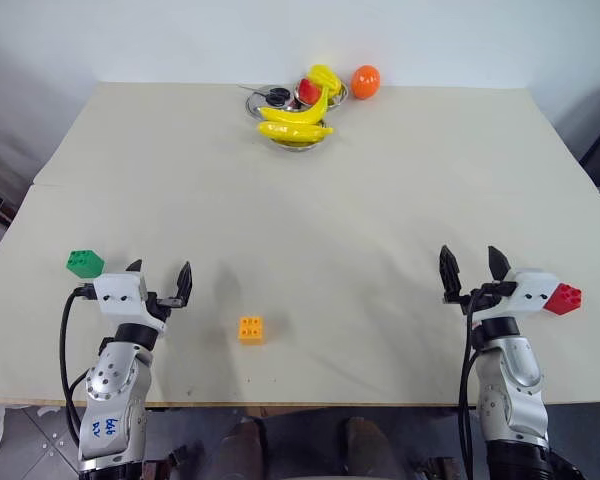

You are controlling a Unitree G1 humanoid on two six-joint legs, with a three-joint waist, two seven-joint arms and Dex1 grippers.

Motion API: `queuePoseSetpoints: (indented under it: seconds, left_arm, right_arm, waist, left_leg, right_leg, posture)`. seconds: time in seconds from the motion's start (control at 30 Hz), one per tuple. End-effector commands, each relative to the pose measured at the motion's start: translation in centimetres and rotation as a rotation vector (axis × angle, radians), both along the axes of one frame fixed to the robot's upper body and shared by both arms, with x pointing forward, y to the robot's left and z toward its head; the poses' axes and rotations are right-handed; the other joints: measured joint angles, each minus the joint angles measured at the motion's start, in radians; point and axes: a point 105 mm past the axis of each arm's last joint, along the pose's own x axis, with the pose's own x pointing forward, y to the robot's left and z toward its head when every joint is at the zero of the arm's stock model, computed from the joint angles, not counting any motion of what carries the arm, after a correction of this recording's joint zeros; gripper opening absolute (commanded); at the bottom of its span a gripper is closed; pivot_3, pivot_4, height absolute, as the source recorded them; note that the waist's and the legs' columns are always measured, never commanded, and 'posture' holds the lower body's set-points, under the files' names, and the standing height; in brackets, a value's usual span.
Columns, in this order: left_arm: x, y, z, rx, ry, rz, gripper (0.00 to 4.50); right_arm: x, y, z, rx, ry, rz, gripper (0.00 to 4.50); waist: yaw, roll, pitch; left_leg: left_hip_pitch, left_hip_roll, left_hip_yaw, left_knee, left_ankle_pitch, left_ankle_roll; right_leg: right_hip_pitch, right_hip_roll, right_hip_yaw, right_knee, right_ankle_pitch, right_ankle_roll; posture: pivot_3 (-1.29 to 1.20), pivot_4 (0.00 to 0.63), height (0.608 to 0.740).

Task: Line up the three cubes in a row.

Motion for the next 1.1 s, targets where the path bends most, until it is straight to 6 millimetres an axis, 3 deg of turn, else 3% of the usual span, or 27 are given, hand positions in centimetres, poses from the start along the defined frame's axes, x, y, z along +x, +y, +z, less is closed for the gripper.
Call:
queuePoseSetpoints:
  seconds: [0.03,0.13,0.23,0.33,0.4,0.53,0.63,0.73,0.8,0.93,1.1]
  left_arm:
    - [-0.1,0.5,0.8,0.034,-0.005,0.001,4.47]
    - [-0.1,-0.4,1.9,-0.037,-0.056,-0.111,4.47]
    - [-0.3,-1.6,2.9,0.026,-0.086,-0.261,4.47]
    - [-0.4,-2.6,4.7,0.033,-0.105,-0.479,4.47]
    - [-1.0,-3.2,5.2,0.022,-0.077,-0.634,4.47]
    - [-1.8,-3.3,5.5,0.058,-0.007,-0.805,4.47]
    - [-2.2,-3.5,5.8,0.132,0.020,-0.965,4.47]
    - [-2.4,-4.5,6.3,0.172,-0.038,-1.062,4.47]
    - [-3.3,-5.5,6.0,0.155,-0.007,-1.158,4.47]
    - [-4.0,-6.1,5.5,0.179,0.039,-1.194,4.47]
    - [-3.9,-6.5,4.9,0.191,0.020,-1.156,4.47]
  right_arm:
    - [-0.5,-0.4,1.1,-0.019,-0.041,0.005,4.50]
    - [-1.2,-0.9,1.6,-0.034,-0.047,0.008,4.50]
    - [-3.0,-1.9,3.0,-0.058,-0.063,0.022,4.50]
    - [-7.3,-4.4,5.0,-0.120,-0.051,0.041,4.50]
    - [-9.4,-6.4,5.3,-0.155,0.000,0.027,4.50]
    - [-12.1,-9.4,6.0,-0.220,0.068,-0.025,4.50]
    - [-15.9,-13.8,5.4,-0.258,0.185,-0.148,4.50]
    - [-17.7,-15.6,4.3,-0.207,0.278,-0.177,4.50]
    - [-18.1,-15.8,4.0,-0.142,0.334,-0.151,4.50]
    - [-16.8,-14.9,5.3,-0.100,0.326,-0.104,4.50]
    - [-13.7,-14.1,4.4,-0.038,0.592,-0.123,4.50]
  waist:
    - [0.000,0.000,0.000]
    - [0.003,0.000,0.000]
    - [0.015,0.002,0.001]
    - [0.042,0.008,0.003]
    - [0.045,0.008,0.003]
    - [0.035,0.009,0.003]
    - [0.029,0.010,0.003]
    - [0.031,0.011,0.003]
    - [0.026,0.010,0.003]
    - [0.010,0.012,0.003]
    - [0.013,0.015,0.002]
  left_leg:
    - [0.000,0.000,0.000,0.000,0.000,0.000]
    - [0.000,0.000,0.000,0.000,0.000,0.000]
    - [-0.001,0.000,0.000,0.000,0.000,0.000]
    - [-0.002,0.000,0.000,0.000,-0.001,0.000]
    - [-0.001,0.000,0.000,0.000,-0.003,0.000]
    - [0.000,0.001,0.003,0.000,-0.006,0.005]
    - [0.001,0.002,0.004,-0.001,-0.007,0.005]
    - [0.001,0.003,0.005,-0.002,-0.007,0.006]
    - [0.001,0.003,0.005,-0.001,-0.007,0.006]
    - [0.003,0.006,0.012,-0.001,-0.009,0.006]
    - [0.003,0.008,0.013,0.000,-0.010,0.006]
  right_leg:
    - [0.000,0.000,0.000,0.000,0.000,0.000]
    - [0.000,0.000,0.000,0.000,0.000,0.000]
    - [0.000,0.000,0.000,-0.001,0.000,0.000]
    - [0.000,0.000,0.000,-0.002,0.000,-0.001]
    - [0.002,0.001,0.000,-0.005,-0.001,-0.002]
    - [0.003,0.001,0.000,-0.008,-0.001,-0.002]
    - [0.003,0.001,0.000,-0.009,-0.001,-0.002]
    - [0.003,0.002,0.000,-0.010,-0.001,-0.002]
    - [0.004,0.001,0.000,-0.012,-0.001,-0.002]
    - [0.003,0.001,0.002,-0.012,-0.001,-0.002]
    - [0.002,0.003,0.002,-0.012,0.000,-0.003]
  posture:
    - [0.00,0.150,0.740]
    - [0.00,0.150,0.740]
    - [0.00,0.150,0.740]
    - [0.00,0.150,0.740]
    - [0.00,0.150,0.740]
    - [0.00,0.150,0.740]
    - [0.00,0.150,0.740]
    - [0.00,0.150,0.740]
    - [0.00,0.150,0.740]
    - [0.00,0.150,0.740]
    - [0.00,0.150,0.740]
